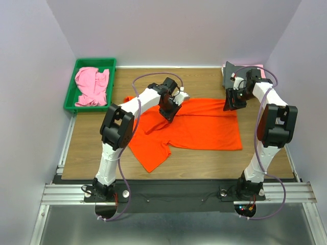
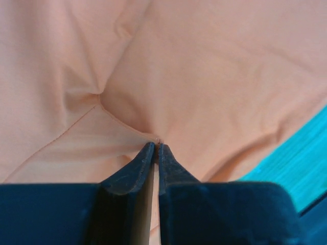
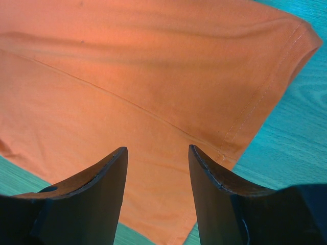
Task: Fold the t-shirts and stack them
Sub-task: Fold the tshirt
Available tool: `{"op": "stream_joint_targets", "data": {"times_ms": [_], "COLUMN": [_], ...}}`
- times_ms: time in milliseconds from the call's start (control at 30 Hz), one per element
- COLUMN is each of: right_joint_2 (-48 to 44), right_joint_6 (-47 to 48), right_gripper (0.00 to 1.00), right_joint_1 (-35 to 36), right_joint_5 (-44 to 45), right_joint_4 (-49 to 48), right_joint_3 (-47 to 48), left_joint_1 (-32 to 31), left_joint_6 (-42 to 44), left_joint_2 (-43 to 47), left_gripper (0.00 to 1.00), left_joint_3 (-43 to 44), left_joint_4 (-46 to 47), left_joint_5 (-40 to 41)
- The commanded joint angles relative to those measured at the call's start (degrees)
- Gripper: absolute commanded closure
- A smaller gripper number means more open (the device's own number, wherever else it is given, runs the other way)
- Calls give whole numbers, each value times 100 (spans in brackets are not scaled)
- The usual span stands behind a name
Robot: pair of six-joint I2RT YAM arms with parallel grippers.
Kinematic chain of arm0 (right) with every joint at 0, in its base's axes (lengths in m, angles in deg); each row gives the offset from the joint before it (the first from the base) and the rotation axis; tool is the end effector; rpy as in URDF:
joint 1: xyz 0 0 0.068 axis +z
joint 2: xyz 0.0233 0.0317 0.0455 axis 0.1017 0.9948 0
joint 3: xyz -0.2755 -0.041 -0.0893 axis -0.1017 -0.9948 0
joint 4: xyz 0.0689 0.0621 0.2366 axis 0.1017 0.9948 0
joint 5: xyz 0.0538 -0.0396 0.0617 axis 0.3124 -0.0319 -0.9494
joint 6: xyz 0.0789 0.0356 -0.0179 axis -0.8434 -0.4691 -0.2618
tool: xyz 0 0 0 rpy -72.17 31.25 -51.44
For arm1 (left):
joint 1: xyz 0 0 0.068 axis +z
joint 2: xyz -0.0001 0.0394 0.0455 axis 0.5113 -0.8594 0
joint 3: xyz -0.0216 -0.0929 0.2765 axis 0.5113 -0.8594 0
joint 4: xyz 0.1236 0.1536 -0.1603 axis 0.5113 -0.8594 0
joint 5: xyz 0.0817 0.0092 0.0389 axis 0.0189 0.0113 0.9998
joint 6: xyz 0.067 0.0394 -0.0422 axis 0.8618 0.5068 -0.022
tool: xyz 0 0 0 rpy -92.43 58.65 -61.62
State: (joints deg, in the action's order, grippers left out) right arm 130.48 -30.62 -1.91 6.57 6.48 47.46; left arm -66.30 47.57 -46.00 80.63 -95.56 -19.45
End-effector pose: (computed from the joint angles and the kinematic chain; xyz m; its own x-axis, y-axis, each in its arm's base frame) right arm 0.4171 -0.0208 0.2074 -0.8923 -0.1342 -0.4311 -0.2902 0.9019 0.3200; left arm 0.3794 -0.3037 0.1953 -0.5019 0.6824 -0.5314 0.8498 0.5033 -0.1563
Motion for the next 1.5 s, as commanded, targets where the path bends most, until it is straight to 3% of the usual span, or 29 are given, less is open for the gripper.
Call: {"op": "stream_joint_targets", "data": {"times_ms": [0,100,233,367,567,767,900,1033,1167,1267,1300,1467], "right_joint_2": [6,-30,-91,-135,189,743,1182,1858,1975,1458,1029,-238], "right_joint_6": [-8,36,115,186,186,115,80,28,-34,228,447,1544], "right_gripper": [43,43,43,46,50,54,56,57,55,44,42,36], "right_joint_1": [54,54,54,89,186,204,204,212,212,212,212,212], "right_joint_5": [-46,-20,-11,-64,-55,348,709,815,570,123,60,137], "right_joint_4": [-48,-48,-21,-12,-82,-319,-575,-706,-680,-382,-295,338], "right_joint_3": [3,-6,-50,-94,-94,125,406,1212,1707,1673,1481,593], "left_joint_1": [-31,-5,118,662,1646,2078,2263,2395,2491,2535,2527,2439], "left_joint_6": [106,229,388,317,177,133,150,203,396,931,1124,2170], "left_joint_2": [347,636,1014,1296,876,277,-301,-890,-1182,-832,-352,1397], "left_gripper": [64,58,58,60,63,65,67,69,67,60,59,51], "left_joint_3": [9,-79,-192,-588,-923,-809,-344,717,1650,1777,1610,-58], "left_joint_4": [-315,-201,-166,80,203,299,274,2,-393,-719,-728,-834], "left_joint_5": [-495,-810,-1206,-1049,-645,-311,-179,-117,-134,-573,-722,-1242]}}
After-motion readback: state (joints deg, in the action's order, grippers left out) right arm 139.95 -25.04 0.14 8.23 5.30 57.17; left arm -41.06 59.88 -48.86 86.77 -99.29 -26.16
